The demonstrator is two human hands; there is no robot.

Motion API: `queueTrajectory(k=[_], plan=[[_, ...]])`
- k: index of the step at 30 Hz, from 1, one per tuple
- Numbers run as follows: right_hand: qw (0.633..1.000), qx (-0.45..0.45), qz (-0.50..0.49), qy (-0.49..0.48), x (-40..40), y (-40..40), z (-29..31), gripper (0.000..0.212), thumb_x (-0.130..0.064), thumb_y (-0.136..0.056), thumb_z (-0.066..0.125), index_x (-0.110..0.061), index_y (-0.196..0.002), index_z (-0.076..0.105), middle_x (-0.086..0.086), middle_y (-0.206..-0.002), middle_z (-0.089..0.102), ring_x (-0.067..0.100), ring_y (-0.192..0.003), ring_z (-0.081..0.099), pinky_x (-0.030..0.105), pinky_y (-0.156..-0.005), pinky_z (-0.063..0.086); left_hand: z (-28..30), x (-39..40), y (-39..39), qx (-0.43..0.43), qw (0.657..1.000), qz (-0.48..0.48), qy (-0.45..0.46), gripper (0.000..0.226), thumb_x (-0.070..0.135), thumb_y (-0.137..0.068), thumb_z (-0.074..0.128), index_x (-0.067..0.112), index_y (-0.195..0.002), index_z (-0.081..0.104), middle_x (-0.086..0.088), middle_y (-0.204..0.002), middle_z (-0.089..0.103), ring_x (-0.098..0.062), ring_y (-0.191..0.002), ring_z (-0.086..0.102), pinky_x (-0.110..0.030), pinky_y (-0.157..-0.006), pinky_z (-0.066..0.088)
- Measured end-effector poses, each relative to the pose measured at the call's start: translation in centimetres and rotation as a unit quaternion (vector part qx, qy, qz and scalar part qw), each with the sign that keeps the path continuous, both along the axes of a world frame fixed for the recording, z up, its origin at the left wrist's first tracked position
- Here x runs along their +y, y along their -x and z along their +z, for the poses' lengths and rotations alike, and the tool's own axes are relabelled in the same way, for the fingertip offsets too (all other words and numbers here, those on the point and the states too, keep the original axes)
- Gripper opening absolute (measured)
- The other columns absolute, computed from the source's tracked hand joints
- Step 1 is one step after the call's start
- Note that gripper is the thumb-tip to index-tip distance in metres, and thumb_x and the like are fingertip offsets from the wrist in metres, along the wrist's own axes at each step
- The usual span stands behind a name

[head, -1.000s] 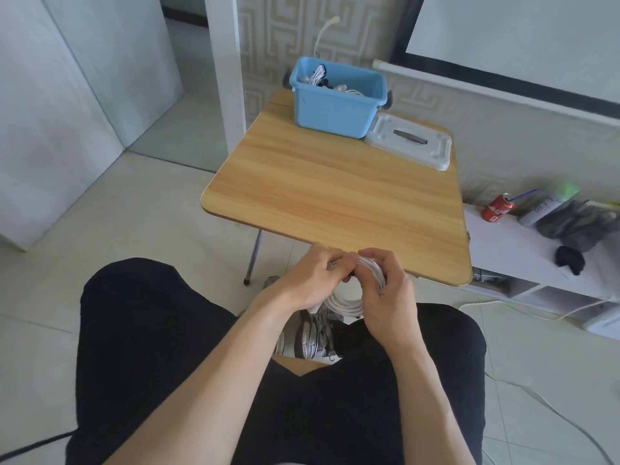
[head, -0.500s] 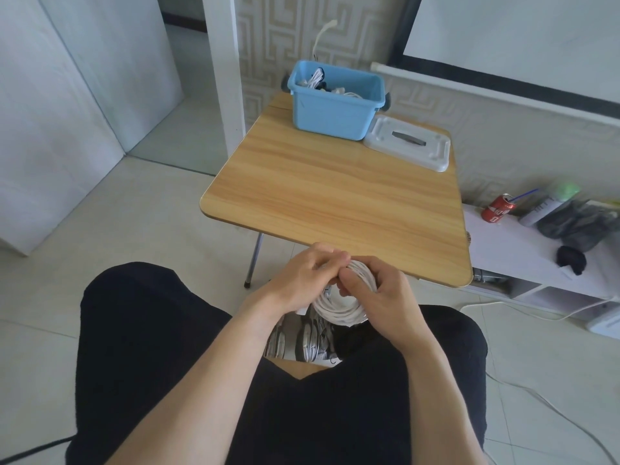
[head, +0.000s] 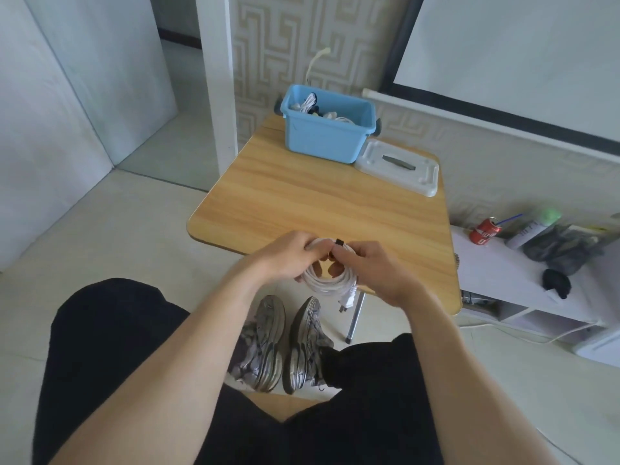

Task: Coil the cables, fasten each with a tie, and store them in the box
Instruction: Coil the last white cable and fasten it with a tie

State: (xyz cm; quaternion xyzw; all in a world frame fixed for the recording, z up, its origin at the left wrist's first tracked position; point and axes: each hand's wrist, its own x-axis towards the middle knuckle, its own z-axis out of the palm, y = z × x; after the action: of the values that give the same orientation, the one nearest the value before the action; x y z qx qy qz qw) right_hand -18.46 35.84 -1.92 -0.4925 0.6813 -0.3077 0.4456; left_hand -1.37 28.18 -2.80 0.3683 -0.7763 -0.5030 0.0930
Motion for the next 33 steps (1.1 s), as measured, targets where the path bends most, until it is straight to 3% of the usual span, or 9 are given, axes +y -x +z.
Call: queueTrajectory(k=[4,8,12,17,22,24,26,30,33], plan=[[0.991,0.012,0.108,-0.076,-4.1,2.0,2.9,0.039,-0.044,-0.104,0.048,-0.015,-0.101,0.074,0.016,-0.106,0.072,0.026,-0.092,0.065,0.044,-0.093,0.057,3.2,-4.1,0.3,-0.029,0.998,-0.011,0.047,0.043,0.047,-0.103,0.046,0.011,-0.095,0.069,-0.009,-0.067,0.068,-0.017,-0.054,0.067,-0.031,-0.051,0.046],[0.980,-0.137,0.121,-0.078,-7.8,2.7,4.4,0.031,-0.031,-0.105,0.048,-0.013,-0.091,0.069,0.003,-0.080,0.063,0.015,-0.073,0.058,0.029,-0.073,0.051,6.1,-7.7,2.0,-0.056,0.997,0.011,0.047,0.053,0.055,-0.102,0.043,0.010,-0.080,0.062,0.004,-0.046,0.053,-0.018,-0.041,0.055,-0.028,-0.051,0.042],[0.974,-0.223,0.041,0.022,-11.8,3.6,4.5,0.035,-0.031,-0.104,0.050,-0.010,-0.077,0.057,0.003,-0.064,0.048,0.015,-0.053,0.046,0.025,-0.051,0.040,7.5,-11.6,4.6,0.016,0.983,0.131,0.130,0.054,0.050,-0.104,0.034,0.013,-0.065,0.037,0.001,-0.052,0.037,-0.015,-0.043,0.037,-0.028,-0.048,0.030],[0.983,-0.008,-0.098,0.154,-18.6,4.7,5.7,0.038,-0.034,-0.100,0.060,-0.012,-0.068,0.057,-0.001,-0.053,0.045,0.016,-0.046,0.040,0.028,-0.049,0.037,7.5,-16.8,7.1,0.082,0.959,0.227,0.151,0.048,0.042,-0.107,0.028,0.014,-0.071,0.038,-0.009,-0.065,0.046,-0.022,-0.060,0.043,-0.034,-0.059,0.029],[0.961,-0.119,-0.201,0.150,-26.2,6.8,8.4,0.030,-0.028,-0.097,0.066,-0.010,-0.072,0.067,0.005,-0.066,0.060,0.023,-0.059,0.057,0.032,-0.055,0.050,6.7,-22.4,8.6,0.076,0.939,0.288,0.173,0.052,0.029,-0.108,0.033,0.015,-0.058,0.032,-0.001,-0.053,0.037,-0.018,-0.050,0.038,-0.033,-0.052,0.026],[0.942,-0.179,-0.243,0.144,-29.9,8.1,9.1,0.029,-0.026,-0.097,0.066,-0.009,-0.073,0.066,0.006,-0.068,0.060,0.025,-0.063,0.060,0.032,-0.059,0.052,5.7,-25.9,9.5,0.023,0.931,0.300,0.206,0.041,0.028,-0.105,0.040,0.009,-0.070,0.049,-0.009,-0.072,0.053,-0.030,-0.073,0.055,-0.038,-0.064,0.038],[0.907,-0.285,-0.281,0.129,-33.1,8.9,9.2,0.028,-0.028,-0.098,0.065,-0.010,-0.076,0.065,0.004,-0.071,0.064,0.020,-0.064,0.064,0.033,-0.065,0.054,4.7,-28.6,10.3,-0.045,0.925,0.306,0.219,0.026,0.027,-0.100,0.049,0.004,-0.107,0.061,-0.018,-0.110,0.057,-0.035,-0.108,0.052,-0.043,-0.089,0.043],[0.834,-0.454,-0.282,0.135,-38.6,10.4,8.0,0.032,-0.033,-0.106,0.051,-0.013,-0.084,0.060,0.002,-0.077,0.061,0.014,-0.065,0.056,0.029,-0.065,0.046,3.7,-31.4,11.9,-0.107,0.930,0.221,0.275,0.051,0.028,-0.099,0.050,0.015,-0.146,0.039,-0.013,-0.152,0.033,-0.031,-0.143,0.024,-0.041,-0.116,0.024],[0.830,-0.468,-0.286,0.104,-40.7,11.2,5.9,0.028,-0.028,-0.107,0.049,-0.005,-0.113,0.063,0.010,-0.102,0.065,0.019,-0.080,0.065,0.031,-0.075,0.056,2.9,-33.2,12.9,-0.150,0.941,0.164,0.255,0.063,0.039,-0.102,0.043,0.021,-0.158,0.019,-0.013,-0.165,0.011,-0.030,-0.153,0.005,-0.045,-0.124,0.009]])
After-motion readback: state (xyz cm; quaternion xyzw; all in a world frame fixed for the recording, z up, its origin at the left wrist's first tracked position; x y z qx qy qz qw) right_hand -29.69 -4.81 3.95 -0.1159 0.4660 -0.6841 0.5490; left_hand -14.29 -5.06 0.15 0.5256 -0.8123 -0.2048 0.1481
